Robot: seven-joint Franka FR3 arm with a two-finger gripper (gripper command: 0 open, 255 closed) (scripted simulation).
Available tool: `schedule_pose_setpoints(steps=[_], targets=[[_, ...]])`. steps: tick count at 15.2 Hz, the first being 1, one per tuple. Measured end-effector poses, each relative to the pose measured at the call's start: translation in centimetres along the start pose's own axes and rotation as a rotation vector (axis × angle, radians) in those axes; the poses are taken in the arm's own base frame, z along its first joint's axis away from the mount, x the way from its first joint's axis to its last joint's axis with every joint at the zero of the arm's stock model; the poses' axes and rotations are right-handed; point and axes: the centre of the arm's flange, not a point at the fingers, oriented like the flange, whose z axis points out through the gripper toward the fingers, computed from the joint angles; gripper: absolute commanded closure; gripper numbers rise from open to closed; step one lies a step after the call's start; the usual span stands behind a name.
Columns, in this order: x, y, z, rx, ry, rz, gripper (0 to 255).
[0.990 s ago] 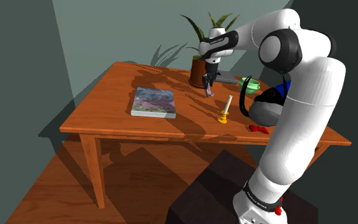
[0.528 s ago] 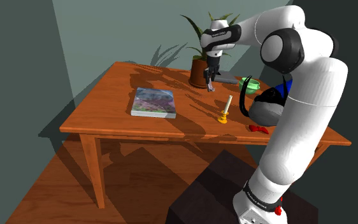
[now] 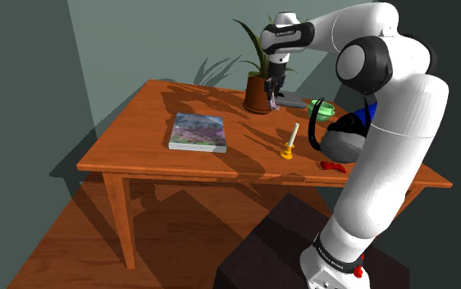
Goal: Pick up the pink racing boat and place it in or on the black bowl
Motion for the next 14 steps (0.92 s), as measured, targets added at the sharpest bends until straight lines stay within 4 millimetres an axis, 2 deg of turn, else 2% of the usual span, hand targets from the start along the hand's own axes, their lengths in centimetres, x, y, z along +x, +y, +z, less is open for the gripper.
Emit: schedule_pose_setpoints(steps=[5, 6, 10, 14], targets=[[-0.1, 0.4, -2.4, 0.0, 0.0, 0.0, 255], [-0.6, 0.6, -2.6, 0.0, 0.0, 0.0, 255], [-4.9, 2.3, -2.5, 0.0, 0.0, 0.001, 255], [-10.0, 4.5, -1.9, 0.0, 0.0, 0.001, 255]])
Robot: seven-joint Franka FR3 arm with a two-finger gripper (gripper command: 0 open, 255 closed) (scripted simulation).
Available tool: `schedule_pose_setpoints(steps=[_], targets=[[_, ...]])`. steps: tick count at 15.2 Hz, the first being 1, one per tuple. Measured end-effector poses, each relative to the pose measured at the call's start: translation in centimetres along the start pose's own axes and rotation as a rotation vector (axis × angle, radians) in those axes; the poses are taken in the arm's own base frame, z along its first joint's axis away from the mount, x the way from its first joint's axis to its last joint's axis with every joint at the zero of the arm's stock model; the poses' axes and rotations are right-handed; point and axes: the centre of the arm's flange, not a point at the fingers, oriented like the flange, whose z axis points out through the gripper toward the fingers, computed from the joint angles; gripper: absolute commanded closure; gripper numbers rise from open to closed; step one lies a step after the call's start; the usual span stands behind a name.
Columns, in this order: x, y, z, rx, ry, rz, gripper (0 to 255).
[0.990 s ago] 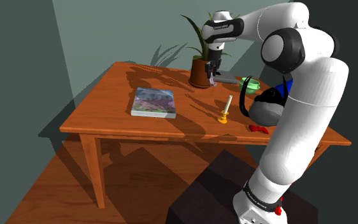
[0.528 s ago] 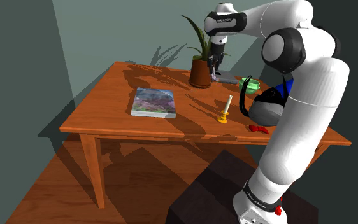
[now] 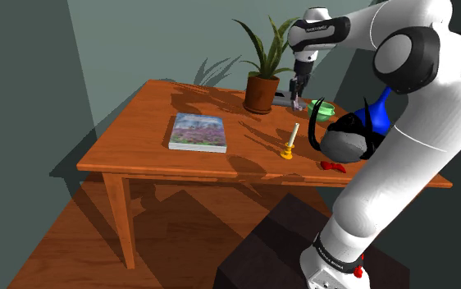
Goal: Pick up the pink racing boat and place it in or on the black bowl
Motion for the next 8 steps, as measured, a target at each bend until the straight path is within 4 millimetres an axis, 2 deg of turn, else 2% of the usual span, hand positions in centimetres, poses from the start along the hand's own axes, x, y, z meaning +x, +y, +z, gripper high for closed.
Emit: schedule_pose_setpoints(steps=[8], targets=[[-9.3, 3.9, 0.6, 0.0, 0.0, 0.0, 255]])
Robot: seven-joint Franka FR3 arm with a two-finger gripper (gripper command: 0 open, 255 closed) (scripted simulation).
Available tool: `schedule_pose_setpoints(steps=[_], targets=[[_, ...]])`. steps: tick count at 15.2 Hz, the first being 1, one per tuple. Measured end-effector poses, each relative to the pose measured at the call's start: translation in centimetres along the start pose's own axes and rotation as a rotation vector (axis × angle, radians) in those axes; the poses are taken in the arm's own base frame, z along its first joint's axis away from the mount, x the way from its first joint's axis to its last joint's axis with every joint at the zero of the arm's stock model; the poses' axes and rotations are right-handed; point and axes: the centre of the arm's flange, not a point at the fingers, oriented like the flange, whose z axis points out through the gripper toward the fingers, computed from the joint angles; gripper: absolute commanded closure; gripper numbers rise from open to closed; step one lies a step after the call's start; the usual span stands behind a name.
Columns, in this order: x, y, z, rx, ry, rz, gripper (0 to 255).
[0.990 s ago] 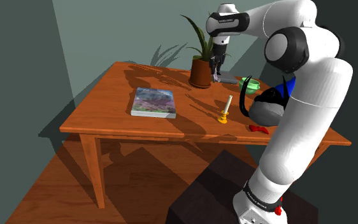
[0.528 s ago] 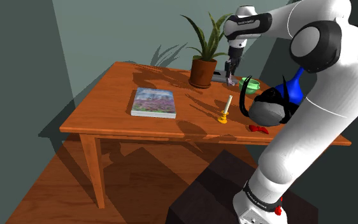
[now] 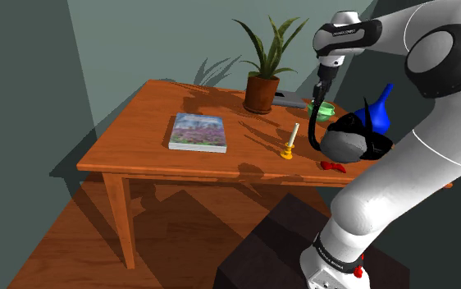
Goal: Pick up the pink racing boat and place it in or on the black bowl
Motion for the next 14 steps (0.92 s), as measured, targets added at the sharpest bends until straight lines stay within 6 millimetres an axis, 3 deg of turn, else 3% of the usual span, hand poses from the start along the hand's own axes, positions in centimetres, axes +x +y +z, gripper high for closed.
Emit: schedule_pose_setpoints(steps=[14], targets=[[-17.0, 7.2, 1.4, 0.0, 0.0, 0.0, 255]])
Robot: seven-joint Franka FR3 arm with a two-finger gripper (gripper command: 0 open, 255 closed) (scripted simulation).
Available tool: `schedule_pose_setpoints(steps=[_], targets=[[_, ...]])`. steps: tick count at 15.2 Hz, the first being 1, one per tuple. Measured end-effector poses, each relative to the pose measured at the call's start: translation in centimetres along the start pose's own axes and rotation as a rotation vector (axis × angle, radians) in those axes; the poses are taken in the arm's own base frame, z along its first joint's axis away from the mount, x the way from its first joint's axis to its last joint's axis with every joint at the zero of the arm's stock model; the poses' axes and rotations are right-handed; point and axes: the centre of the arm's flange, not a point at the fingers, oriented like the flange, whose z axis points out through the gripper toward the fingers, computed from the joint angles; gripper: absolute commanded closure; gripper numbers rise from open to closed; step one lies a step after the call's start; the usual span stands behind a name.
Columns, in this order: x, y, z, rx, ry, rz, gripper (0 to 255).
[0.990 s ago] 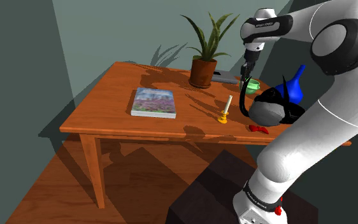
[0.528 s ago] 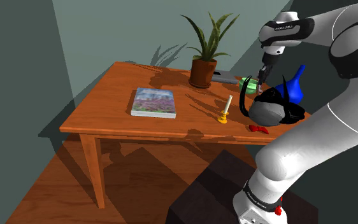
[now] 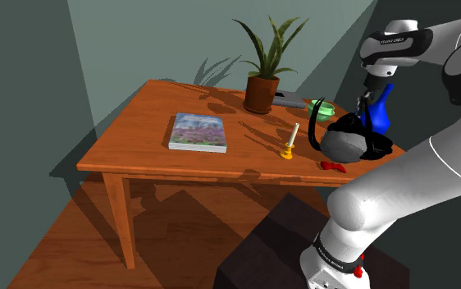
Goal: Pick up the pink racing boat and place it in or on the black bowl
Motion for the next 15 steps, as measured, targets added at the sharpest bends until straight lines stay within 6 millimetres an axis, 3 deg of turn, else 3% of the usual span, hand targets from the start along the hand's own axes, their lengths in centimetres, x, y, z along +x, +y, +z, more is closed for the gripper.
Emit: schedule_pose_setpoints(steps=[7, 15], targets=[[-8.2, 3.7, 0.9, 0.0, 0.0, 0.0, 255], [-8.7, 3.3, 5.0, 0.0, 0.0, -0.001, 255]])
